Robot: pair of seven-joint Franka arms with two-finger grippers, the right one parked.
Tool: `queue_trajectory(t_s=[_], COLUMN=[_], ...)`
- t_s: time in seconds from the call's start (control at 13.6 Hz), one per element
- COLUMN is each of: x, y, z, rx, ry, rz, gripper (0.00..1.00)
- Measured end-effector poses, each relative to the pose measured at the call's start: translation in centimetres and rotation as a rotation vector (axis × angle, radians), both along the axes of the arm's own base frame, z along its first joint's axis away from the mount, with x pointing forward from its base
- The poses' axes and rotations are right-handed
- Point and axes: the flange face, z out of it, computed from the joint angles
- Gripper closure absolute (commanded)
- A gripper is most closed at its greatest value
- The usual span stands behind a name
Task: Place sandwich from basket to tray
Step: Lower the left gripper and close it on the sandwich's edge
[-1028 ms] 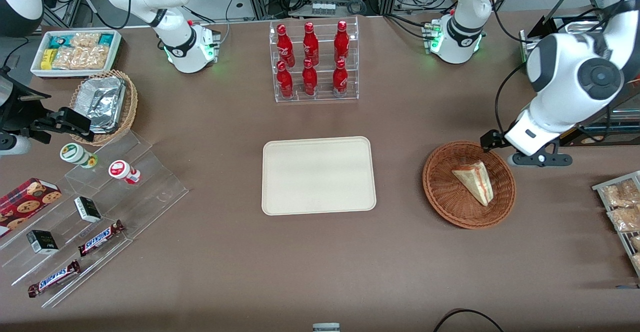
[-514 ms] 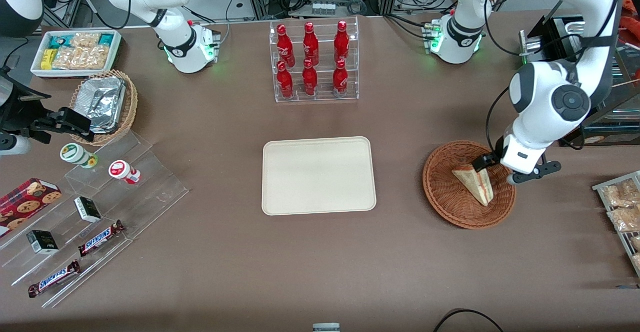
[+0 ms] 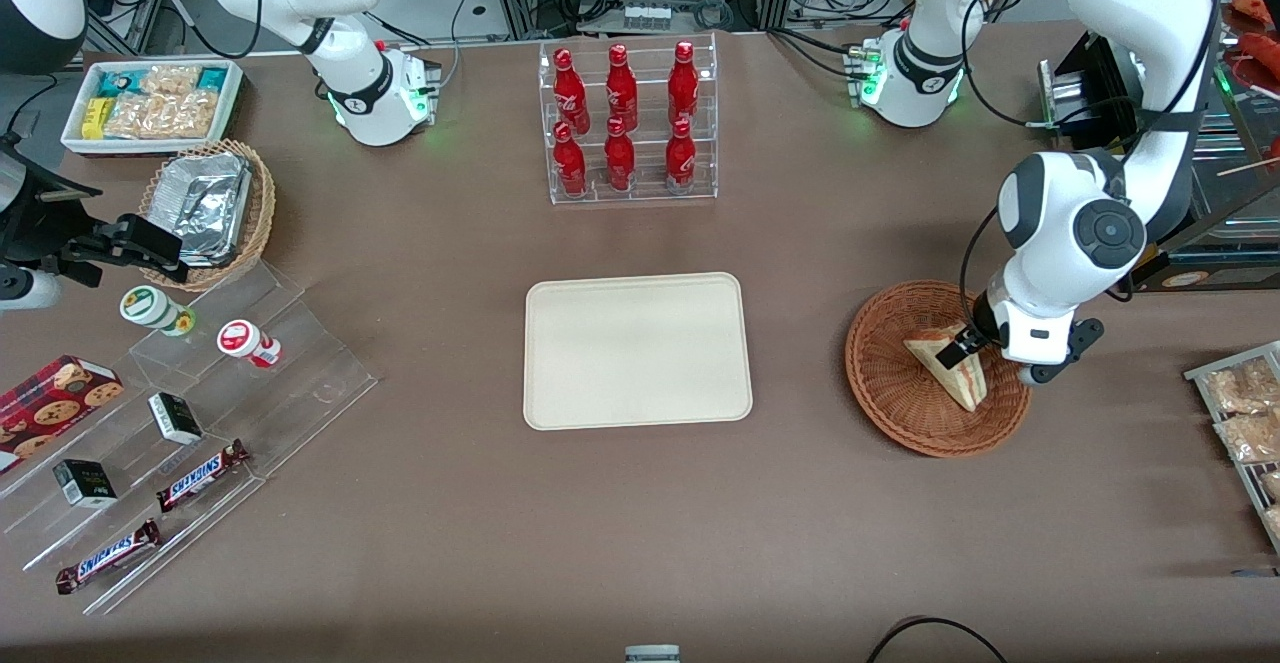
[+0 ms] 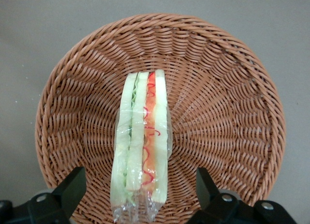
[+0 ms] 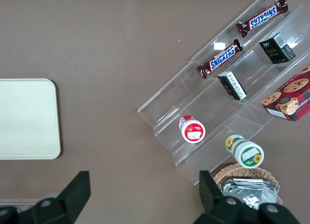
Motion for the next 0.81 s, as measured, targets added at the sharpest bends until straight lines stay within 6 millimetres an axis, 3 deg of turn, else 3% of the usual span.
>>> queue_trajectory(t_s=[0.22, 0.29, 0.44, 0.81], x=[-0.1, -0.1, -0.1, 0.1], y=[0.1, 0.2, 0.1, 0.0], z=[-2.2, -2.9, -3.7, -3.0], rx=[0.001, 0.000, 0.000, 0.003], ry=[0.028, 0.034, 0.042, 0.062], rz=[0.018, 0.023, 0.035, 0.036], gripper=[0.00, 0.11, 0.97, 1.00])
